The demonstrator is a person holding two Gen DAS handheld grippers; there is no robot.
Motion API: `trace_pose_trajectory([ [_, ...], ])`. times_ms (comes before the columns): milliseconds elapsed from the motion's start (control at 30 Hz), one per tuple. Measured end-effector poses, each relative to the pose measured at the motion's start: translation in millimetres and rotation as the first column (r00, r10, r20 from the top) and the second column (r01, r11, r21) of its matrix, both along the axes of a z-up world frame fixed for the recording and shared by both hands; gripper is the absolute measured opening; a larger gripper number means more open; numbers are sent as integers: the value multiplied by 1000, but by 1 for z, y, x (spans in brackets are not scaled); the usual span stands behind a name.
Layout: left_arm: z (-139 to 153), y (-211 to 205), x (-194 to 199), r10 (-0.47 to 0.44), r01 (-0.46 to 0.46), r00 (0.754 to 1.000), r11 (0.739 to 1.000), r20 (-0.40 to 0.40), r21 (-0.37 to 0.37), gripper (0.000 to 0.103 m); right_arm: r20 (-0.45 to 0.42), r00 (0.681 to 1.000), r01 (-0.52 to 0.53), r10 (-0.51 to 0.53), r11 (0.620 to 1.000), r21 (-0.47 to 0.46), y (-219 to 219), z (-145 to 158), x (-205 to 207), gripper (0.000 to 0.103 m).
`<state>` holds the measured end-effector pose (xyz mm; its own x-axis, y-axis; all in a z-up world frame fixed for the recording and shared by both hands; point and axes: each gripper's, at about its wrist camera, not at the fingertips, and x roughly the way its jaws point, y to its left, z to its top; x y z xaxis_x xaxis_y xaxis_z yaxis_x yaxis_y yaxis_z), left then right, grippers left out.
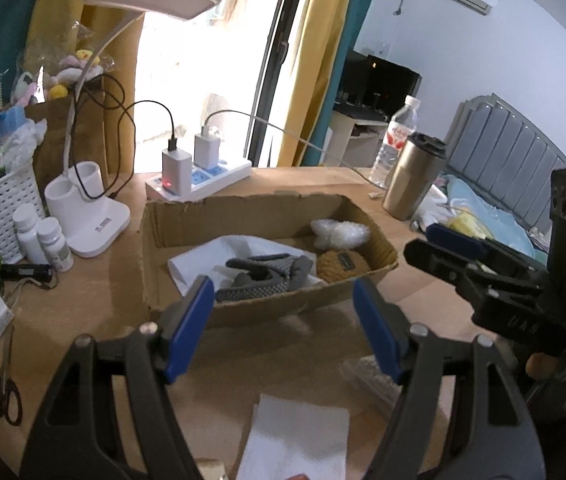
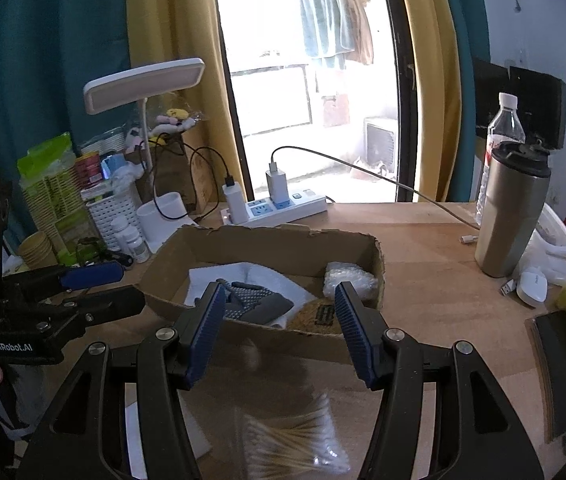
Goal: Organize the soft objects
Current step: 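Move both tools back from the box toward the paper towel and cotton swabs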
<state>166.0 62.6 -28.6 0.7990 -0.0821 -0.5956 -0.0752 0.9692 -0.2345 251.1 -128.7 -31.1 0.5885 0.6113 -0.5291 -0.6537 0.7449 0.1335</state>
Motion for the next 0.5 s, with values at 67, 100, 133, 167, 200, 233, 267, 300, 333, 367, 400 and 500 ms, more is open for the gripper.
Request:
trace_pose_trajectory([
  [67,2,0,-5,0,0,1000,1000,6,1,74,5,1000,-2,2,1000,0,0,2,-5,60],
  [100,2,0,-7,0,0,1000,1000,9,0,73,6,1000,-2,2,1000,-1,0,2,-8,60],
  [133,2,0,-10,1,-1,1000,1000,11,-1,74,7,1000,-1,1,1000,-1,0,3,-10,60],
  [167,3,-1,-13,1,-1,1000,1000,13,-2,74,9,1000,-2,2,1000,-3,0,3,-13,60],
  [200,3,-1,-15,1,-1,1000,1000,14,-2,74,11,1000,-2,2,1000,-4,0,4,-16,60],
  [233,3,-2,-18,1,-1,1000,1000,16,-3,74,11,1000,-2,2,1000,-6,-1,4,-18,60],
  [267,3,-2,-21,0,0,1000,1000,17,-3,74,12,1000,-2,2,1000,-8,-1,4,-21,60],
  [300,3,-3,-23,0,0,1000,1000,18,-3,74,12,1000,-4,4,1000,-11,-2,4,-24,61],
  [333,3,-4,-25,-1,1,1000,1000,19,-4,74,12,1000,-4,5,1000,-13,-2,4,-26,61],
  [367,4,-4,-27,-2,2,1000,1000,21,-5,74,11,1000,-5,5,1000,-17,-2,4,-29,61],
  [400,4,-5,-30,-3,3,1000,1000,24,-5,74,9,1000,-4,4,1000,-20,-3,3,-31,62],
  [500,2,-6,-35,-1,1,1000,1000,24,-8,74,2,1000,-3,3,1000,-27,-5,-1,-37,64],
])
